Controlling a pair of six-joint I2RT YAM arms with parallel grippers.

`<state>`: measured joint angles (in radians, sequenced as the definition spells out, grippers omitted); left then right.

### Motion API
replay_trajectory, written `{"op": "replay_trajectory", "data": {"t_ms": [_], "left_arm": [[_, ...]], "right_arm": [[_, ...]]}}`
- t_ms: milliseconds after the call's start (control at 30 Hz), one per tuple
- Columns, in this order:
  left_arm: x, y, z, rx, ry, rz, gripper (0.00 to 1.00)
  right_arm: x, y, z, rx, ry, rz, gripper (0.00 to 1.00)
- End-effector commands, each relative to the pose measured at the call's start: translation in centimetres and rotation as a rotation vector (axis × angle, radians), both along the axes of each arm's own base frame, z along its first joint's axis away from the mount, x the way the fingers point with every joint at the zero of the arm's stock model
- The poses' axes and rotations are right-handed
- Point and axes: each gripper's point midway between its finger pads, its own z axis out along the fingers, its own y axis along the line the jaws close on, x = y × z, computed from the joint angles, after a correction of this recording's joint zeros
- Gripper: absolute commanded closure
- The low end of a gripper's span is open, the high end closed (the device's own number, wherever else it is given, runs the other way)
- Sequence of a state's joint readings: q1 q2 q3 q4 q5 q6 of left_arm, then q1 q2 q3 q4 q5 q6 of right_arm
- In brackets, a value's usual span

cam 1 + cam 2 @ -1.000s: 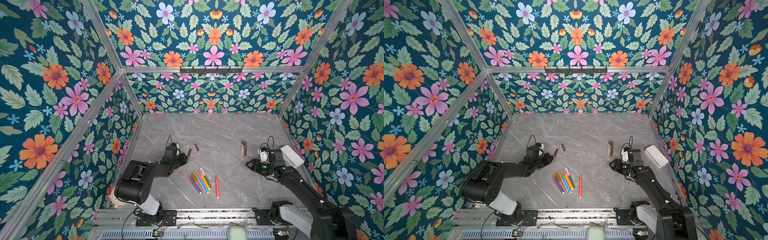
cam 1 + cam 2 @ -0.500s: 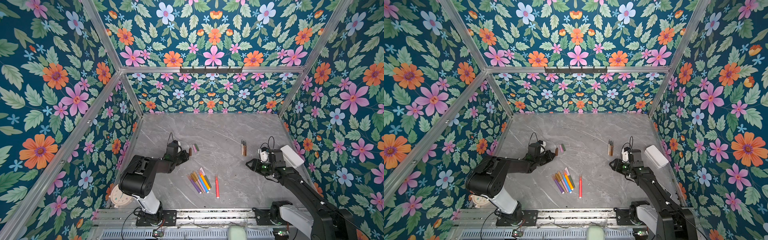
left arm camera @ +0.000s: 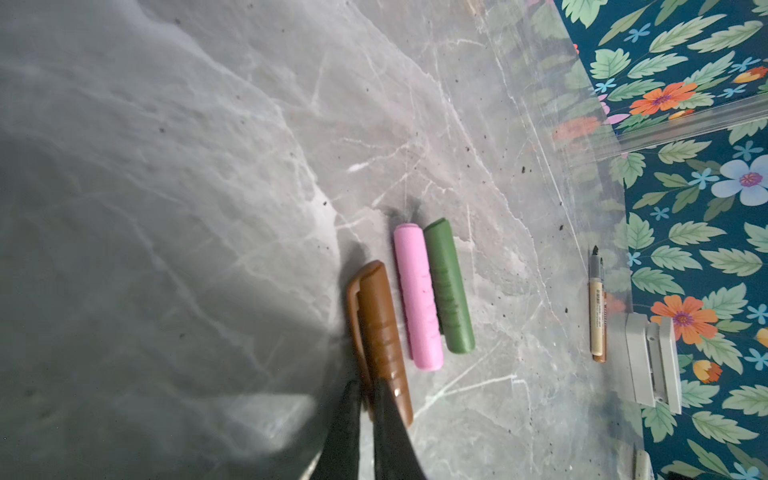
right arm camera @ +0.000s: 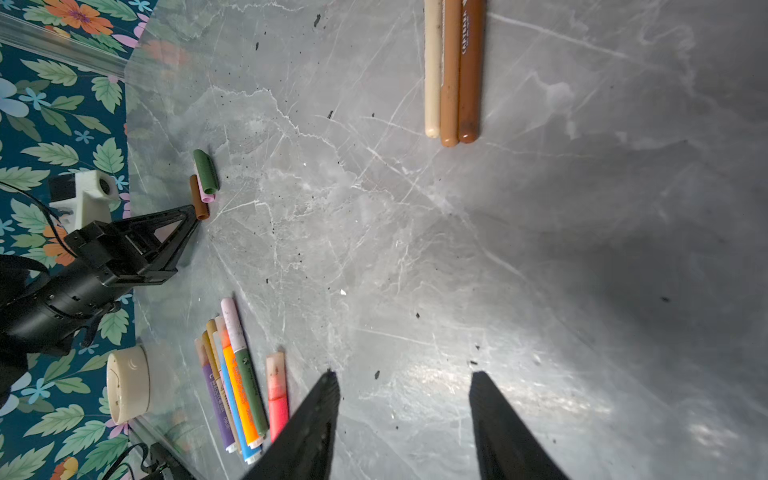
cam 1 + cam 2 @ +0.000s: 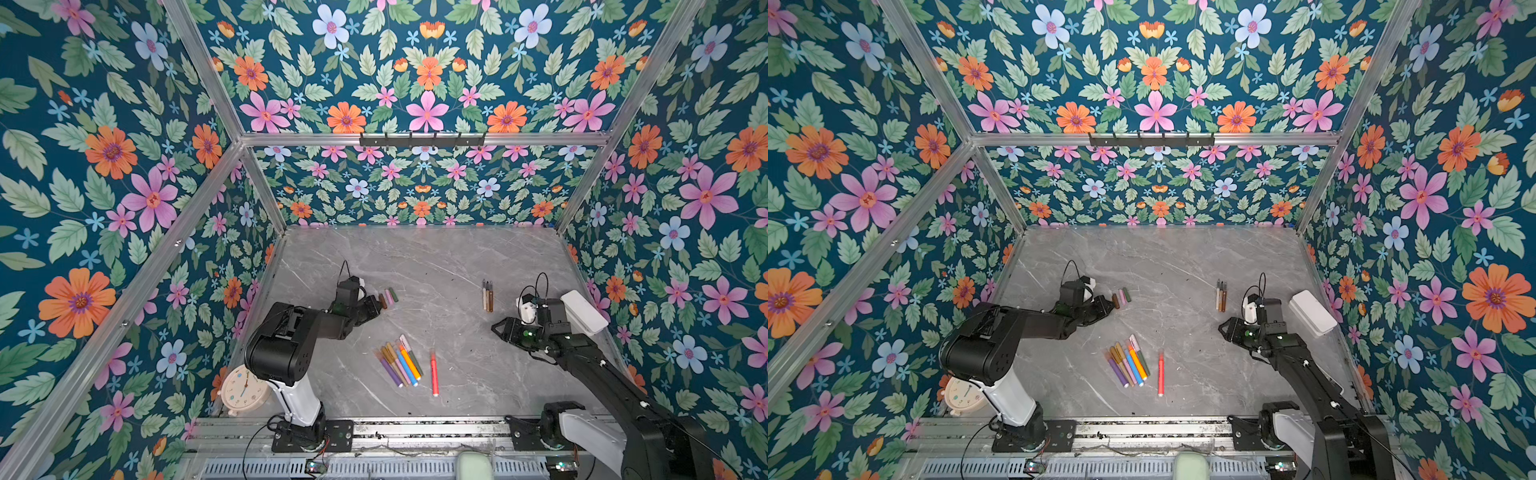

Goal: Open the pen caps
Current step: 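Move the right gripper back over the marker row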

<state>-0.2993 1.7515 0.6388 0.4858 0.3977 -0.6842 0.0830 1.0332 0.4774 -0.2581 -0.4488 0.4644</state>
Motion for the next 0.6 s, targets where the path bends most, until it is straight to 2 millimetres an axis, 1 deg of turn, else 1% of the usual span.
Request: {"op": "replay_trajectory", "data": {"t_ms": [0, 267, 367, 433, 500, 567], "left_arm": [[-0.2, 0.0, -0.6, 0.004, 0.029, -0.003, 0.87], [0.2, -0.8, -0.7, -0.018, 0.035, -0.030, 0.87], [0.1, -0.8, -0.7, -0.015, 0.035, -0.030, 0.87], [0.1, -0.6, -0.4, -0.009, 0.025, -0.027, 0.87], [-0.2, -0.3, 0.2, 0.003, 0.011, -0.023, 0.86], [-0.6, 0.1, 1.5, 0.018, -0.028, -0.026, 0.84]], "right_arm": [[0.3, 0.1, 0.3, 0.003, -0.015, 0.005, 0.47], [0.4, 0.1, 0.2, 0.000, -0.009, 0.005, 0.47], [0.4, 0.1, 0.1, 0.000, -0.005, 0.004, 0.47], [0.2, 0.0, 0.2, -0.008, -0.004, 0.003, 0.48], [-0.4, 0.3, 0.5, -0.053, -0.010, 0.008, 0.48], [-1.7, 1.7, 0.9, -0.094, -0.020, 0.052, 0.48]]}}
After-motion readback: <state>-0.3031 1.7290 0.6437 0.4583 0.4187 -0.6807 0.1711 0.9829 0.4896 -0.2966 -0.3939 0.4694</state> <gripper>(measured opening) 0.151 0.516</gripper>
